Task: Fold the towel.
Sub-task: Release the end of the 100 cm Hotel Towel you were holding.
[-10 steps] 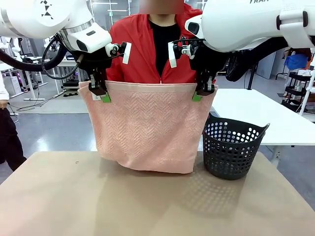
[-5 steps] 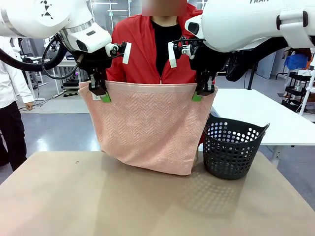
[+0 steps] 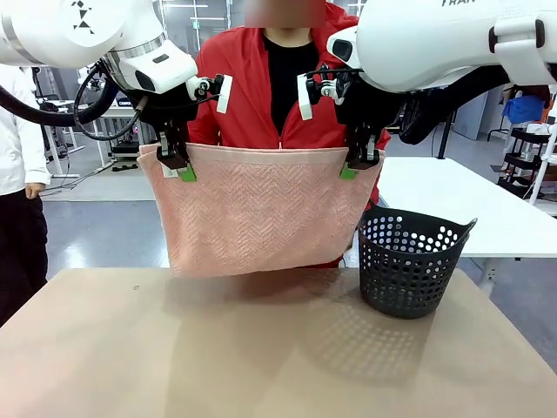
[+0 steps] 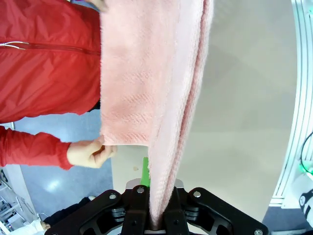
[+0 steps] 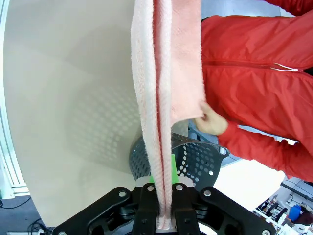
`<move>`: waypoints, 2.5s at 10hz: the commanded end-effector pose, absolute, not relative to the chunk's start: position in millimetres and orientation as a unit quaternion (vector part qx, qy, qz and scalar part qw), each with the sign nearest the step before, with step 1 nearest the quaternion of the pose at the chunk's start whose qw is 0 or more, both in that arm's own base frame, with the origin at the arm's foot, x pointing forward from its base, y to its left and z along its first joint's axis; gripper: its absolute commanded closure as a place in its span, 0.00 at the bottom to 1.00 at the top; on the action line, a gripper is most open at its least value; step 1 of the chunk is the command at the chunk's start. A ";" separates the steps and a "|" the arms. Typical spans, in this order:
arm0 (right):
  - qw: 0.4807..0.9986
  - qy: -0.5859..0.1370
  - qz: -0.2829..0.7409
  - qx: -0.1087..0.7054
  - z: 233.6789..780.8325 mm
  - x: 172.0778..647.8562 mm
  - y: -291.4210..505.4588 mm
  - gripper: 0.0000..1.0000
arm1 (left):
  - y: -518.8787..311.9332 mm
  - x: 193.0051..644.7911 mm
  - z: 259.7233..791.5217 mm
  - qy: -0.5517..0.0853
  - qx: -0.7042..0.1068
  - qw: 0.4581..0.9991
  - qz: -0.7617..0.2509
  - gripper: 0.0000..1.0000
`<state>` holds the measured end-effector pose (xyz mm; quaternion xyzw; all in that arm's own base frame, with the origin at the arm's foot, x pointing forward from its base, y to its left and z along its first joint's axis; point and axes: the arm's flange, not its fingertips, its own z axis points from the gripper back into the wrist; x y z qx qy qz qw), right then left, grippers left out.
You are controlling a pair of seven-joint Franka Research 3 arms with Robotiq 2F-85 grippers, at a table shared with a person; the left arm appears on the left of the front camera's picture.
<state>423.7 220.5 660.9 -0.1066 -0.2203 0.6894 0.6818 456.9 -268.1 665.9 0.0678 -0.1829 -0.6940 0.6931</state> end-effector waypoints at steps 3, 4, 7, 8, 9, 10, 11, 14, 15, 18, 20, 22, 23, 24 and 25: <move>0.681 -0.221 0.689 -0.111 664.0 422.6 218.1 1.00 | -267.9 457.1 669.2 -0.184 0.071 0.691 -0.696 1.00; 0.681 -0.221 0.689 -0.111 664.0 422.6 218.1 1.00 | -267.9 457.1 669.2 -0.184 0.071 0.691 -0.696 1.00; 0.681 -0.221 0.689 -0.111 664.0 422.6 218.1 1.00 | -267.9 457.1 669.2 -0.184 0.071 0.691 -0.696 1.00; 0.681 -0.221 0.689 -0.111 664.0 422.6 218.1 1.00 | -267.9 457.1 669.2 -0.184 0.071 0.691 -0.696 1.00; 0.681 -0.221 0.689 -0.111 664.0 422.6 218.1 1.00 | -267.9 457.1 669.2 -0.184 0.071 0.691 -0.696 1.00; 0.681 -0.221 0.689 -0.111 664.0 422.6 218.1 1.00 | -267.9 457.1 669.2 -0.184 0.071 0.691 -0.696 1.00; 0.681 -0.221 0.689 -0.111 664.0 422.6 218.1 1.00 | -267.9 457.1 669.2 -0.184 0.071 0.691 -0.696 1.00; 0.681 -0.221 0.689 -0.111 664.0 422.6 218.1 1.00 | -267.9 457.1 669.2 -0.184 0.071 0.691 -0.696 1.00; 0.681 -0.221 0.689 -0.111 664.0 422.6 218.1 1.00 | -267.9 457.1 669.2 -0.184 0.071 0.691 -0.696 1.00; 0.681 -0.221 0.689 -0.111 664.0 422.6 218.1 1.00 | -267.9 457.1 669.2 -0.184 0.071 0.691 -0.696 1.00; 0.681 -0.221 0.689 -0.111 664.0 422.6 218.1 1.00 | -267.9 457.1 669.2 -0.184 0.071 0.691 -0.696 1.00; 0.681 -0.221 0.689 -0.111 664.0 422.6 218.1 1.00 | -267.9 457.1 669.2 -0.184 0.071 0.691 -0.696 1.00; 0.681 -0.221 0.689 -0.111 664.0 422.6 218.1 1.00 | -267.9 457.1 669.2 -0.184 0.071 0.691 -0.696 1.00; 0.681 -0.221 0.689 -0.111 664.0 422.6 218.1 1.00 | -267.9 457.1 669.2 -0.184 0.071 0.691 -0.696 1.00; 0.681 -0.221 0.689 -0.111 664.0 422.6 218.1 1.00 | -267.9 457.1 669.2 -0.184 0.071 0.691 -0.696 1.00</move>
